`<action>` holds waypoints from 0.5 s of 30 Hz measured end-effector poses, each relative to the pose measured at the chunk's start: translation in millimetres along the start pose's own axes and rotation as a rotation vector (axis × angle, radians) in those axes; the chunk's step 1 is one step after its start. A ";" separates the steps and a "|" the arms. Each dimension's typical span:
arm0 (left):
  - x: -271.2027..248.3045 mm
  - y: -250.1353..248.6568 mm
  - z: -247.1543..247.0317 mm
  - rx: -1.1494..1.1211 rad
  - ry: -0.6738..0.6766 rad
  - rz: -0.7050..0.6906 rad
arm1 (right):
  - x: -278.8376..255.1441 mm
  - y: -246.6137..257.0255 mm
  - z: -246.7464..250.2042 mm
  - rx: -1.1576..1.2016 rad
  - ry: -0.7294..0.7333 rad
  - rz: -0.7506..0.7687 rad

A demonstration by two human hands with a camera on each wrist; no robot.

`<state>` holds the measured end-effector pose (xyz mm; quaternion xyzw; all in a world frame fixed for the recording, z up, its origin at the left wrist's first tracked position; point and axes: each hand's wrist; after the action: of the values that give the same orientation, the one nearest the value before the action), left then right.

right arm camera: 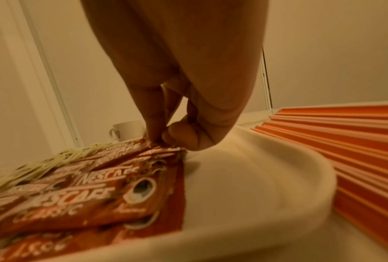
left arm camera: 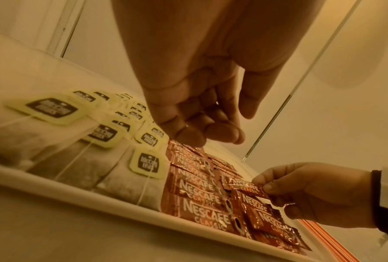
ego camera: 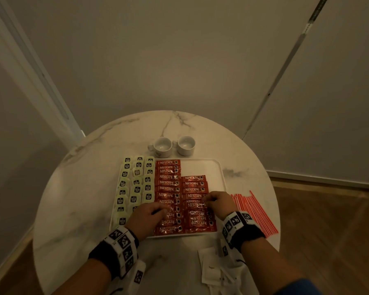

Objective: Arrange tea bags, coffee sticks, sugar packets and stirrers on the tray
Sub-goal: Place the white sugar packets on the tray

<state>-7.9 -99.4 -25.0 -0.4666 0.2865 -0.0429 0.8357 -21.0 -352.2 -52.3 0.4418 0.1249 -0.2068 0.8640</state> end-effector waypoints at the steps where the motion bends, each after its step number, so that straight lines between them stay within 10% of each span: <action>1: 0.1 0.9 0.1 0.013 0.004 -0.002 | -0.3 0.3 -0.7 -0.009 0.004 -0.004; 15: -13.4 -12.6 -63.5 0.600 0.231 -0.217 | -62.9 -23.4 18.3 -0.096 -0.075 0.061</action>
<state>-49.5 -149.8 -34.4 -0.2198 0.3025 -0.2666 0.8883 -86.9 -363.8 -33.3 0.3954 0.0888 -0.1904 0.8942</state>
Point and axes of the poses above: each hand's wrist, its own x-axis towards the middle knuckle, its own z-axis out of the back of the hand, y = z × x, and after that the axes turned 5 degrees about z, right-handed
